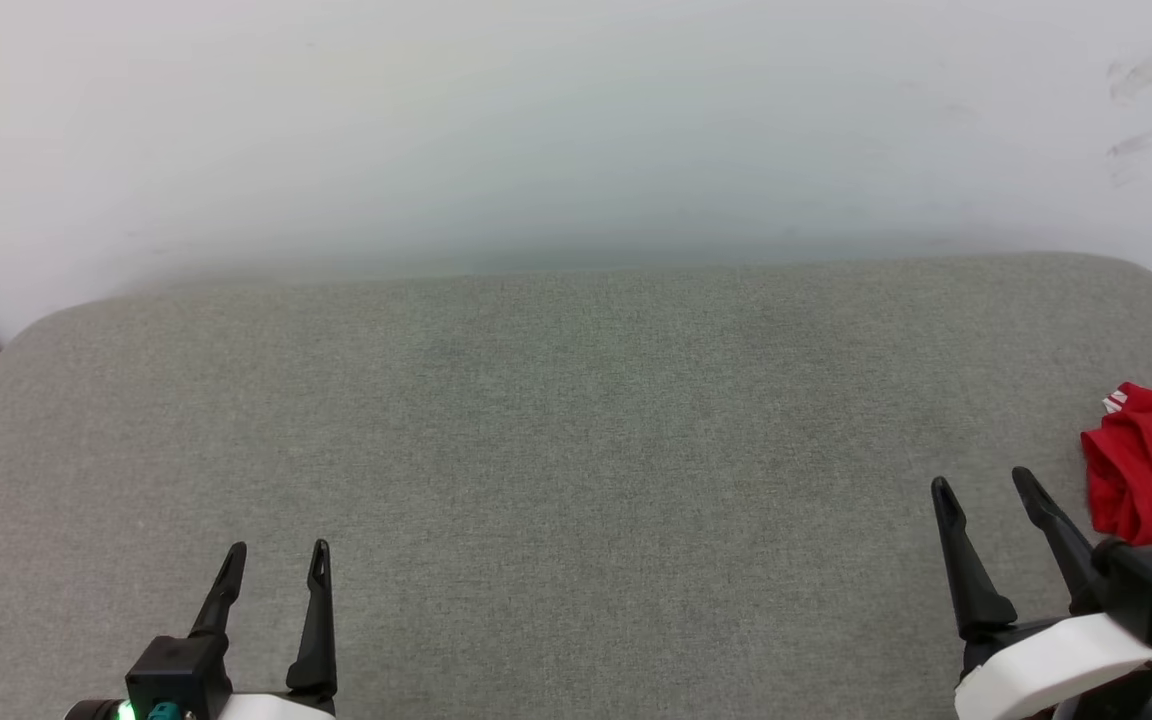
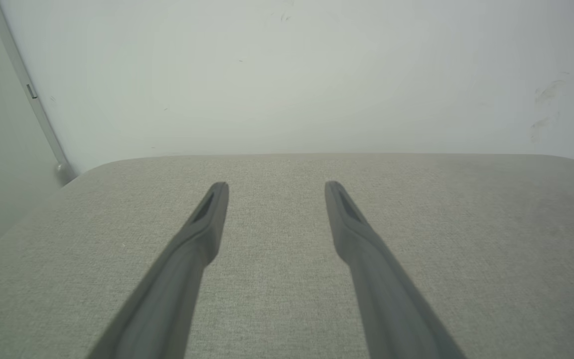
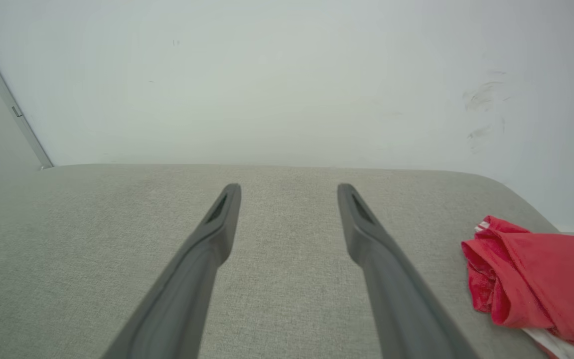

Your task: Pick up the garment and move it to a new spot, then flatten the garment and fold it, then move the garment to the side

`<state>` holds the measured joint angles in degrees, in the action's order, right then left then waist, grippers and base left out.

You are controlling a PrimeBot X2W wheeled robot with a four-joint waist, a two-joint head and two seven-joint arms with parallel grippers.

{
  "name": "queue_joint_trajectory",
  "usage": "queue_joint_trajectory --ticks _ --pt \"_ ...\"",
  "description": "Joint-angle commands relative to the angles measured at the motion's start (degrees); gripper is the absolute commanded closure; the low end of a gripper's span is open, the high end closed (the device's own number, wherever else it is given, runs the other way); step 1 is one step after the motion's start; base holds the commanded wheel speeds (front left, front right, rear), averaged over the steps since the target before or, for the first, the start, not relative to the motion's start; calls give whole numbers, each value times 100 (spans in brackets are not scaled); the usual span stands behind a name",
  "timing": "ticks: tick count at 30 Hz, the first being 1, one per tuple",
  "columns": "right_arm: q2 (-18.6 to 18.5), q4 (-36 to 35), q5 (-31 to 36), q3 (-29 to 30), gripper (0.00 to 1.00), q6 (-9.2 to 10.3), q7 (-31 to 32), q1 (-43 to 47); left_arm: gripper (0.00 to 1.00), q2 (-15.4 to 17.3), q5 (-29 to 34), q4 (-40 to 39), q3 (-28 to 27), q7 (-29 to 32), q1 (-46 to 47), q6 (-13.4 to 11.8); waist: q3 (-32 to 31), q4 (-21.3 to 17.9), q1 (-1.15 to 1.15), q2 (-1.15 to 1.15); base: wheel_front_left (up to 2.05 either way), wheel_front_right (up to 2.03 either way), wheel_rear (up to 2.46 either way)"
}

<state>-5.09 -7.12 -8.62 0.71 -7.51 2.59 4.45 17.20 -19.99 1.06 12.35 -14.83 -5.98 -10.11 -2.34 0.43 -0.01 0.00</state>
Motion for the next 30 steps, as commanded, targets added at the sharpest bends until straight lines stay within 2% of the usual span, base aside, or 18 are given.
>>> queue_joint_trajectory --ticks 1,18,19,22,30 --pt "45 -59 -46 -13 0 4 -10 87 0 22 -1 2 -21 -32 -50 -7 -6 3 1 0 0 0 0" --pt "165 -151 -27 11 0 4 16 195 0 28 -9 153 3 -42 109 101 -7 3 1 0 0 0 0" --pt "143 -155 -17 11 100 1 21 153 100 26 0 154 10 -6 53 85 -7 2 1 0 0 0 0" --pt "145 -5 -37 -4 100 0 19 197 100 -40 -21 289 42 13 -14 93 -5 3 2 0 0 0 0" --pt "119 207 -1003 12 100 0 20 66 100 -166 -851 370 -136 215 111 265 12 0 1 0 0 0 0"
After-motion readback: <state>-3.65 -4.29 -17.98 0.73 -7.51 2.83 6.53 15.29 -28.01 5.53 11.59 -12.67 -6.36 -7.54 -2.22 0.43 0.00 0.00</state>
